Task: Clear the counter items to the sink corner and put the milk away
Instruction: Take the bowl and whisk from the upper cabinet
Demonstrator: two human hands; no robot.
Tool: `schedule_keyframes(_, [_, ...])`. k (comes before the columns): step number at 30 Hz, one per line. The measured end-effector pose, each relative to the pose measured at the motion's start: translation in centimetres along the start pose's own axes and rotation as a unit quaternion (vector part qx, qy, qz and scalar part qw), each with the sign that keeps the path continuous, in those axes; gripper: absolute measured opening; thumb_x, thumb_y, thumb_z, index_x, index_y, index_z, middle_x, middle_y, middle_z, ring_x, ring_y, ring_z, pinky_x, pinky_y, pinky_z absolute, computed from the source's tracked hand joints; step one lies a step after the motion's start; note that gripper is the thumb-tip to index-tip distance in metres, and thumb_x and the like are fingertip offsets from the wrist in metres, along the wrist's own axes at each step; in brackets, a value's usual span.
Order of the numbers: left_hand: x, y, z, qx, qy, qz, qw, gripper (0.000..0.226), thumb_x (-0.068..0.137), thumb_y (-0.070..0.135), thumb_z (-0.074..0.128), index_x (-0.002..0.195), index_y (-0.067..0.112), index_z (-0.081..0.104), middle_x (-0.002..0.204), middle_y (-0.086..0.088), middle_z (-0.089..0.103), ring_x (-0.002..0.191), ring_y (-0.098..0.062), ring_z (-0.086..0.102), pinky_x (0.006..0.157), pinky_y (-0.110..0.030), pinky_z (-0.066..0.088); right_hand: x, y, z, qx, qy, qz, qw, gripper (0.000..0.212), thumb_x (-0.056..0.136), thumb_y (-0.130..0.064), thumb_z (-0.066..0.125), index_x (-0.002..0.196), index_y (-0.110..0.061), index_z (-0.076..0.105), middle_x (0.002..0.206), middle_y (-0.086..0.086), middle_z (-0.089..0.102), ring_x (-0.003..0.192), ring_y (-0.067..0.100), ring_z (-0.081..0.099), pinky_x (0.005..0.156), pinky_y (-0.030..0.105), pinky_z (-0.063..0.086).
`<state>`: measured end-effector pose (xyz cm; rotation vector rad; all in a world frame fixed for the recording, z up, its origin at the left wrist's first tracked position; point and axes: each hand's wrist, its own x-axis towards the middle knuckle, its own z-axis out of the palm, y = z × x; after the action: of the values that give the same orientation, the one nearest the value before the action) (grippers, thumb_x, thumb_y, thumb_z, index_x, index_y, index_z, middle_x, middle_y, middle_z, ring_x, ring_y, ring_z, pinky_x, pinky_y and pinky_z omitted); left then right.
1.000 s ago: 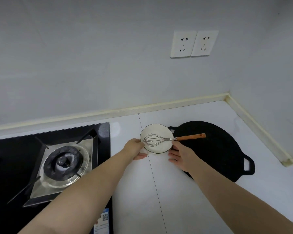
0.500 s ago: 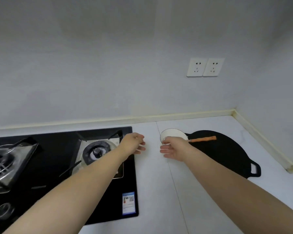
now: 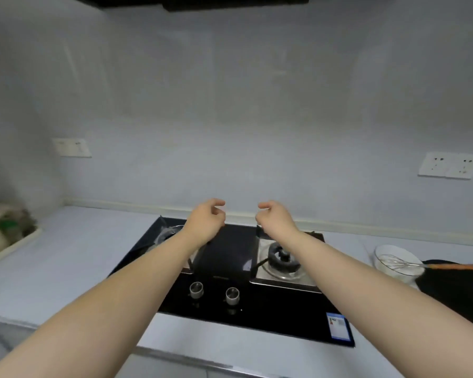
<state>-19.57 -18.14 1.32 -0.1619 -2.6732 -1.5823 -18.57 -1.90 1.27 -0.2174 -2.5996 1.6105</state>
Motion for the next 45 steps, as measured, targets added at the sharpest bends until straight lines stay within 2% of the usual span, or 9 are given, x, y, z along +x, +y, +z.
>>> schedule_keyframes(4, [-2.1, -0.5, -9.2, 0.016, 0.056, 0.014, 0.998, 0.032, 0.093, 0.008, 0.045, 0.124, 0.01, 0.053, 0.091, -0.002, 0.06, 0.095, -0.028, 0.064, 0.07, -0.029, 0.047, -2.0, -7.3, 5.2, -0.023, -0.016, -0.088, 0.996, 0.038, 0.088, -0.009, 0.046, 0.126, -0.009, 0.05, 0.095, 0.002, 0.054, 0.075, 0.015, 0.05, 0.052, 0.009, 0.035])
schedule_keyframes(9, [-4.4, -0.2, -20.5, 0.03, 0.152, 0.033, 0.987, 0.036, 0.089, 0.005, 0.045, 0.121, 0.014, 0.057, 0.112, -0.005, 0.061, 0.095, -0.027, 0.061, 0.073, -0.03, 0.047, -3.5, -17.0, 11.3, -0.025, -0.027, -0.176, 0.984, 0.036, 0.089, -0.009, 0.047, 0.125, -0.01, 0.051, 0.097, 0.001, 0.055, 0.083, 0.017, 0.05, 0.06, 0.02, 0.038])
schedule_keyframes(15, [-4.8, 0.6, -30.6, -0.035, 0.236, 0.055, 0.97, 0.037, 0.089, 0.002, 0.043, 0.123, 0.012, 0.054, 0.11, -0.003, 0.057, 0.101, -0.027, 0.061, 0.078, -0.034, 0.048, -3.1, -26.3, 16.5, -0.027, -0.021, -0.286, 0.958, 0.039, 0.087, -0.006, 0.05, 0.126, -0.009, 0.05, 0.106, 0.0, 0.051, 0.091, 0.014, 0.05, 0.082, 0.024, 0.04])
schedule_keyframes(21, [-1.4, 2.0, -39.6, 0.002, 0.308, 0.099, 0.946, 0.037, 0.085, 0.003, 0.047, 0.119, 0.014, 0.058, 0.115, -0.005, 0.061, 0.106, -0.024, 0.06, 0.092, -0.039, 0.049, -0.7, -35.0, 19.8, 0.024, -0.016, -0.358, 0.933, 0.04, 0.088, -0.005, 0.048, 0.127, -0.012, 0.048, 0.108, -0.001, 0.049, 0.091, 0.013, 0.049, 0.074, 0.022, 0.038])
schedule_keyframes(26, [1.9, 2.4, -45.9, 0.039, 0.332, 0.121, 0.935, 0.035, 0.086, 0.007, 0.05, 0.118, 0.017, 0.058, 0.115, -0.003, 0.062, 0.104, -0.021, 0.06, 0.089, -0.036, 0.049, 2.5, -40.6, 23.8, 0.053, -0.015, -0.399, 0.915, 0.04, 0.088, -0.006, 0.049, 0.127, -0.012, 0.049, 0.117, 0.003, 0.052, 0.096, 0.013, 0.049, 0.077, 0.022, 0.038])
schedule_keyframes(31, [3.8, 4.3, -52.7, -0.04, 0.394, 0.166, 0.903, 0.056, 0.089, 0.035, 0.058, 0.138, 0.016, 0.038, 0.12, 0.001, 0.055, 0.108, -0.02, 0.059, 0.099, -0.042, 0.046, 4.3, -46.4, 28.3, 0.074, -0.023, -0.431, 0.899, 0.042, 0.089, -0.006, 0.048, 0.131, -0.012, 0.046, 0.126, 0.005, 0.051, 0.106, 0.015, 0.049, 0.084, 0.024, 0.04])
schedule_keyframes(34, [3.4, 5.8, -56.3, -0.061, 0.459, 0.224, 0.857, 0.071, 0.085, 0.046, 0.061, 0.143, 0.021, 0.03, 0.125, 0.007, 0.049, 0.116, -0.01, 0.049, 0.099, -0.026, 0.037, 4.6, -49.8, 31.0, 0.069, -0.013, -0.463, 0.883, 0.045, 0.088, -0.006, 0.049, 0.133, -0.012, 0.044, 0.132, 0.006, 0.049, 0.12, 0.017, 0.047, 0.093, 0.022, 0.036])
schedule_keyframes(39, [2.2, 8.3, -60.3, -0.05, 0.497, 0.318, 0.806, 0.035, 0.084, 0.04, 0.063, 0.109, 0.017, 0.056, 0.087, 0.015, 0.061, 0.082, 0.005, 0.058, 0.065, -0.003, 0.038, 4.2, -54.8, 33.4, 0.029, 0.042, -0.538, 0.842, 0.058, 0.086, -0.009, 0.052, 0.141, -0.015, 0.033, 0.144, -0.001, 0.035, 0.134, 0.015, 0.031, 0.104, 0.026, 0.031])
schedule_keyframes(45, [1.6, 8.9, -62.3, -0.023, 0.514, 0.368, 0.775, 0.023, 0.085, 0.035, 0.062, 0.067, 0.022, 0.058, 0.059, 0.015, 0.058, 0.059, 0.009, 0.054, 0.057, -0.008, 0.036, 3.1, -59.4, 35.0, 0.023, 0.105, -0.561, 0.821, 0.074, 0.086, -0.012, 0.056, 0.149, -0.015, 0.017, 0.155, -0.002, 0.02, 0.143, 0.013, 0.015, 0.117, 0.031, 0.019])
